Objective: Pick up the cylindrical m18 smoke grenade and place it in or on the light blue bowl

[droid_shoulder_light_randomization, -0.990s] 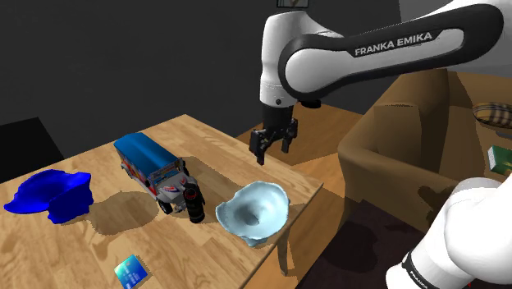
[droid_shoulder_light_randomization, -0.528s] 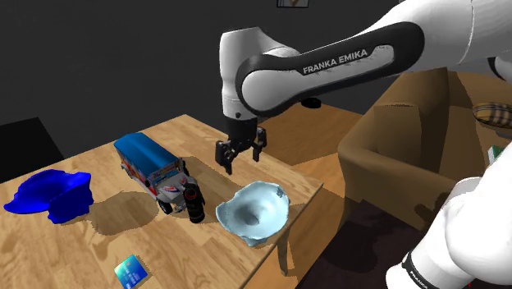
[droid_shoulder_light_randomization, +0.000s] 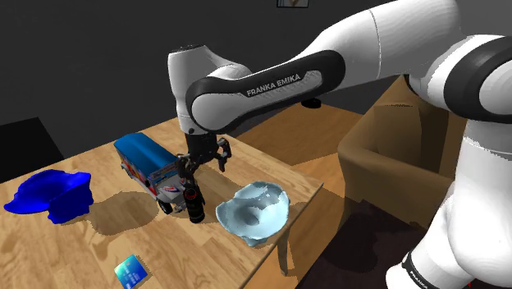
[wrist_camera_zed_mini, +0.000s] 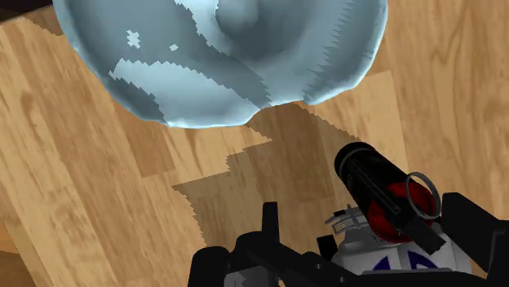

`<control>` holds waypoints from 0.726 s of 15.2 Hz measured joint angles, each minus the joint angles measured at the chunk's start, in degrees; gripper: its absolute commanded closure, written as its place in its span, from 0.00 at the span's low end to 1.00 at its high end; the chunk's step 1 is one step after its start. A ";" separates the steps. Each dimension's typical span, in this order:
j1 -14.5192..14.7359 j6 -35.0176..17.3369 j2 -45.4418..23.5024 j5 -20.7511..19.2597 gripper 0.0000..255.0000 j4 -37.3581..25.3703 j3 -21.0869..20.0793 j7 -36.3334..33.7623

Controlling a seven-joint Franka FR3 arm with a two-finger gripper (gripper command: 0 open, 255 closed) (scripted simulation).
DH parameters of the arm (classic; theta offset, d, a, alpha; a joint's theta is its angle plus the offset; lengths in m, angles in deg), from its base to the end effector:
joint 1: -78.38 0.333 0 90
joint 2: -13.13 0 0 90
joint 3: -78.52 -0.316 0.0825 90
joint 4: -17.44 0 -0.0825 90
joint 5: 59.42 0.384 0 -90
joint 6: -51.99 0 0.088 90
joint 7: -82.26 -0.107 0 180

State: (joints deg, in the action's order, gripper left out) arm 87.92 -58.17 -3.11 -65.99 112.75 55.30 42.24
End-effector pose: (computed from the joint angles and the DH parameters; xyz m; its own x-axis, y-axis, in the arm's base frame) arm 0.5529 0.3193 0.4527 0.9948 -0.1014 -0.0019 -0.1014 -0.9948 -0.0021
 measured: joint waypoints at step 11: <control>4.70 -1.11 -12.22 -5.12 0.00 -9.92 0.84 -4.57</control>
State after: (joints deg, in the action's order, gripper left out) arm 92.62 -59.28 -15.32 -71.11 102.83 56.14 37.67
